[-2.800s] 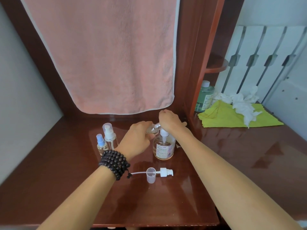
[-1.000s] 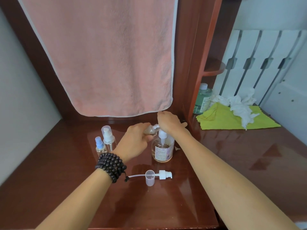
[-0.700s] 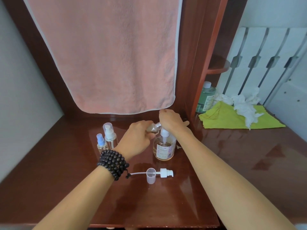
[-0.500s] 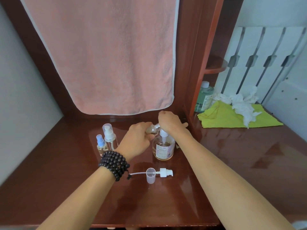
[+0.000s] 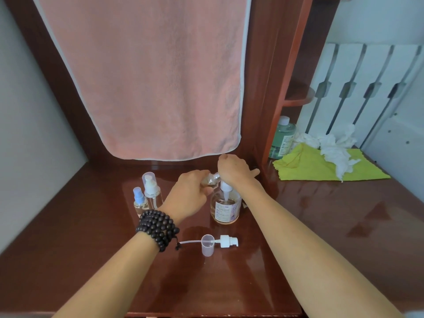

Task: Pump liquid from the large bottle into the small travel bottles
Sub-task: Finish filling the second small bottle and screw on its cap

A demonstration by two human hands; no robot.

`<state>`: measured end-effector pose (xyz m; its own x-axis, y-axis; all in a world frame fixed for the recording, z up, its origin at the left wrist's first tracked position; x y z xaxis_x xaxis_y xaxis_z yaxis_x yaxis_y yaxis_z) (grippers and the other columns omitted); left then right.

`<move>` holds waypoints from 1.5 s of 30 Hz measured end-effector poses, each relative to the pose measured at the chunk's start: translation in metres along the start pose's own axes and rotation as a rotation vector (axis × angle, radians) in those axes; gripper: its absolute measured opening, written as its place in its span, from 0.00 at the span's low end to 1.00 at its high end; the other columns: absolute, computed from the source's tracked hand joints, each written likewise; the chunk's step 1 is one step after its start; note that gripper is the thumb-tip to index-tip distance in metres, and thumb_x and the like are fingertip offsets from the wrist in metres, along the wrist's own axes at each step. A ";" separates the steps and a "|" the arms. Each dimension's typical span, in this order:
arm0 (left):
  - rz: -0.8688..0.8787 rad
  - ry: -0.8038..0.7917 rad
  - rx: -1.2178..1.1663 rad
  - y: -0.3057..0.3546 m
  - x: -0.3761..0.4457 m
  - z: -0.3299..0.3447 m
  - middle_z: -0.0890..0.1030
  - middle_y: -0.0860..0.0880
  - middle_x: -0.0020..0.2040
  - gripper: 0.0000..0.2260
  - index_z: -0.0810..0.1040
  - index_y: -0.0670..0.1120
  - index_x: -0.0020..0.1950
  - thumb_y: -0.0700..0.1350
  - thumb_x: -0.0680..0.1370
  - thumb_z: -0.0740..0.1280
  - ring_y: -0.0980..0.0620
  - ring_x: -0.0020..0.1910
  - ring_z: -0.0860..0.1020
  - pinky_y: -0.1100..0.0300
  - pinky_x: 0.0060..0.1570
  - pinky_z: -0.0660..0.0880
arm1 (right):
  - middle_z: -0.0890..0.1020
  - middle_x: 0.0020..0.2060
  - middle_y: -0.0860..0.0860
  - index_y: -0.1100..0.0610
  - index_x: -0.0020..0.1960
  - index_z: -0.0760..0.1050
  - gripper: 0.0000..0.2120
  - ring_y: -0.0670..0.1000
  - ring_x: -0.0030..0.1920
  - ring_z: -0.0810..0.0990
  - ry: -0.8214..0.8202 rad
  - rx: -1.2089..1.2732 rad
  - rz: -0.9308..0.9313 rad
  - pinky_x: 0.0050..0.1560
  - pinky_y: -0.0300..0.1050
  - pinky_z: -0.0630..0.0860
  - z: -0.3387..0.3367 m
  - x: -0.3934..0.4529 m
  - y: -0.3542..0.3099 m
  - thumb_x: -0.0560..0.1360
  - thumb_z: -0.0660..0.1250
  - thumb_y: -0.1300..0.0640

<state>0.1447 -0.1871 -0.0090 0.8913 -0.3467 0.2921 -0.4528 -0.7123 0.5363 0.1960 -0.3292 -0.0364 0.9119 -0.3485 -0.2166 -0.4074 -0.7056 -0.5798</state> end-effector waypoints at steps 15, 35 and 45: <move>-0.008 0.029 -0.073 0.003 0.000 -0.004 0.78 0.51 0.42 0.05 0.77 0.46 0.49 0.40 0.75 0.69 0.58 0.39 0.73 0.72 0.38 0.65 | 0.78 0.60 0.55 0.58 0.60 0.77 0.21 0.58 0.65 0.72 0.052 0.094 -0.112 0.68 0.65 0.56 -0.015 -0.001 -0.008 0.84 0.47 0.53; -0.162 0.166 -0.328 -0.007 -0.036 -0.052 0.83 0.55 0.49 0.14 0.77 0.52 0.54 0.51 0.72 0.75 0.57 0.49 0.82 0.54 0.54 0.79 | 0.84 0.51 0.49 0.54 0.59 0.82 0.13 0.51 0.52 0.76 0.285 0.239 -0.488 0.63 0.50 0.67 -0.060 -0.045 -0.037 0.82 0.60 0.59; -0.186 0.192 -0.326 -0.006 -0.080 -0.068 0.83 0.55 0.50 0.16 0.78 0.51 0.55 0.51 0.70 0.77 0.61 0.49 0.81 0.64 0.48 0.77 | 0.83 0.43 0.48 0.56 0.53 0.83 0.11 0.40 0.39 0.80 0.028 0.154 -0.780 0.43 0.33 0.75 -0.020 -0.127 0.007 0.78 0.63 0.66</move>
<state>0.0742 -0.1138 0.0181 0.9522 -0.0884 0.2923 -0.2953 -0.5105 0.8076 0.0765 -0.3019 0.0030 0.9288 0.1941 0.3157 0.3617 -0.6599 -0.6586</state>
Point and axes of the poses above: each hand's wrist, its own x-axis towards the middle knuckle, its own z-axis out of the palm, y = z × x, the point moved 9 cm from there along x, towards the middle knuckle
